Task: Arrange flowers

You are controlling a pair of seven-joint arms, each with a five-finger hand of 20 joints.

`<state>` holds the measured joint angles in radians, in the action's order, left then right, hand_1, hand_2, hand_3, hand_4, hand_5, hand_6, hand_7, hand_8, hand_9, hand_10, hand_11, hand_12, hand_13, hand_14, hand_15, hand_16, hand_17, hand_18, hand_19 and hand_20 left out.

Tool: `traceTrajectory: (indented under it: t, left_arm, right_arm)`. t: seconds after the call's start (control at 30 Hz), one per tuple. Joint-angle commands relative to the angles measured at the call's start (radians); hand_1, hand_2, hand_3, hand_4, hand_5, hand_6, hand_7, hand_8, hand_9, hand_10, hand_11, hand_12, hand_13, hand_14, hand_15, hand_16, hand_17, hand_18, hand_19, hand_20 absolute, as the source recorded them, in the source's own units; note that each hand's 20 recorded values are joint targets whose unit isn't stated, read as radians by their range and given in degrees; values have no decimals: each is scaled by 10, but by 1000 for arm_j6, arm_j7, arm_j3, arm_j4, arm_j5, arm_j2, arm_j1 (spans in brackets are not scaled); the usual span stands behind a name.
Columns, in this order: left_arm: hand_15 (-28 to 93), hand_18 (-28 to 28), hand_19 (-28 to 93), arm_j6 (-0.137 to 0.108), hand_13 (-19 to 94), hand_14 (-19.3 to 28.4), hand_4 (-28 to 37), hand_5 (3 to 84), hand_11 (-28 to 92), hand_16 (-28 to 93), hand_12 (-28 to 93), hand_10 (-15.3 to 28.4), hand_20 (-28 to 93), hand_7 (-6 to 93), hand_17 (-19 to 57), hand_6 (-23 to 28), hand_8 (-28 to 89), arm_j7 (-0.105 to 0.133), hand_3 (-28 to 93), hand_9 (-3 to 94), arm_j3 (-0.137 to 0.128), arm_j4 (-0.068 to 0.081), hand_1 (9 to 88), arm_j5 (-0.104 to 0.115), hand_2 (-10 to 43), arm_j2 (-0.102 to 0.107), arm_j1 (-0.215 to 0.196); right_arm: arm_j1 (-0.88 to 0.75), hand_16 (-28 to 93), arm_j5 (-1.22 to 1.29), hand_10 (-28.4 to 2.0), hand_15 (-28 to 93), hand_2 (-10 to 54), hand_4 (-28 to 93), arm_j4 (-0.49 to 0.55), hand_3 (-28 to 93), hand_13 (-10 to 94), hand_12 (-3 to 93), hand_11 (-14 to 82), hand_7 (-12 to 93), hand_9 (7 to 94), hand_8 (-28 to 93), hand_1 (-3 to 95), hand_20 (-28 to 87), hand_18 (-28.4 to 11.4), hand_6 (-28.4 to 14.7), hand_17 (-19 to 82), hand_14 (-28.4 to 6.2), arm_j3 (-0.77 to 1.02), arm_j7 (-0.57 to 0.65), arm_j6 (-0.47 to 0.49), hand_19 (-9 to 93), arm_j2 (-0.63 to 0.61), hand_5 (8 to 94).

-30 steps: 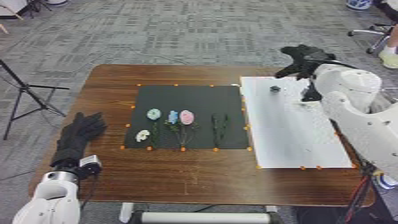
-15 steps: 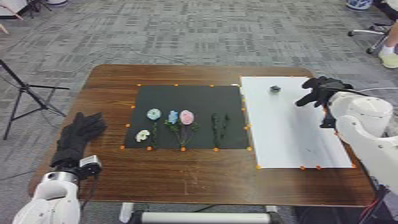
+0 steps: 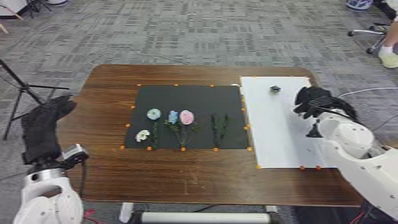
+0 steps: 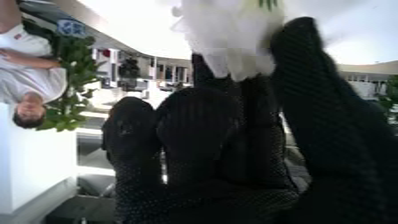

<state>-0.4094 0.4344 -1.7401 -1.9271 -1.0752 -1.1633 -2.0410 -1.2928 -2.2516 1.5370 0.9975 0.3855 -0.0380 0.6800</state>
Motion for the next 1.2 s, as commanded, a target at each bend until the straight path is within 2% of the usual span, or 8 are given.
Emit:
traceTrajectory:
  t: [0.03, 0.17, 0.3, 0.47, 0.67, 0.8, 0.93, 1.2]
  left_arm:
    - [242, 104, 108, -47, 479, 176, -282, 570, 259, -5, 126, 147, 248, 203, 172, 25, -84, 42, 641, 573, -30, -31, 374, 21, 181, -18, -4]
    - [247, 109, 103, -40, 477, 178, -282, 571, 260, -4, 127, 148, 252, 203, 161, 26, -85, 20, 655, 574, -39, -27, 350, 20, 171, -25, -22]
    - [249, 110, 100, -23, 473, 181, -283, 571, 257, -4, 127, 151, 247, 198, 152, 28, -85, -3, 667, 569, -57, -32, 323, 12, 150, -26, -56]
    - [252, 113, 105, -19, 468, 185, -283, 566, 256, -4, 129, 153, 242, 194, 145, 29, -82, -28, 678, 565, -85, -60, 304, 1, 130, -22, -111]
    - [248, 115, 107, -32, 463, 187, -283, 562, 256, -4, 130, 152, 235, 191, 138, 29, -80, -33, 681, 562, -97, -74, 292, 7, 119, -35, -133]
    - [248, 116, 110, 8, 464, 187, -283, 562, 255, -3, 130, 152, 232, 190, 135, 29, -80, -13, 679, 561, -121, -77, 288, 18, 118, -57, -173]
    - [247, 117, 112, 6, 462, 187, -283, 560, 254, -3, 130, 152, 228, 190, 134, 29, -79, -15, 680, 559, -110, -75, 286, 19, 116, -59, -172]
    - [247, 119, 116, 17, 460, 187, -283, 558, 253, -2, 130, 152, 223, 191, 129, 29, -80, -25, 678, 556, -80, -67, 283, 12, 115, -56, -152]
  right_arm:
    - [-74, 320, -23, -103, 643, -95, -194, 21, 606, 851, 247, 100, 188, 778, 22, 552, 534, -191, 18, 524, -29, 30, 3, 66, 932, -13, 665]
    - [-86, 326, -27, -111, 641, -95, -199, 20, 624, 844, 217, 122, 190, 748, 15, 541, 527, -187, 13, 518, -30, 25, -5, 41, 932, -21, 657]
    - [-86, 320, -10, -103, 639, -95, -180, 44, 561, 861, 299, 68, 221, 847, 48, 601, 531, -185, 16, 536, -23, 21, -15, -40, 932, -39, 746]
    - [-102, 324, 85, -107, 633, -95, -178, 213, 565, 876, 322, 66, 230, 886, 51, 616, 537, -185, 13, 547, -18, 57, -4, -160, 932, -67, 783]
    - [-18, 329, 211, -110, 635, -95, -177, 385, 568, 879, 327, 60, 226, 890, 54, 616, 544, -184, 12, 551, -19, -16, -30, -255, 932, -34, 787]
    - [59, 332, 294, -110, 634, -95, -176, 427, 568, 881, 327, 57, 222, 893, 56, 617, 548, -184, 12, 553, -18, -81, -50, -235, 932, 25, 789]
    - [122, 334, 314, -109, 635, -95, -175, 410, 567, 882, 325, 53, 217, 894, 55, 617, 553, -185, 12, 554, -19, -162, -77, -228, 932, 99, 791]
    - [248, 336, 290, -106, 638, -95, -177, 221, 563, 883, 306, 36, 213, 882, 53, 618, 560, -181, 15, 558, -16, -323, -149, -148, 932, 228, 791]
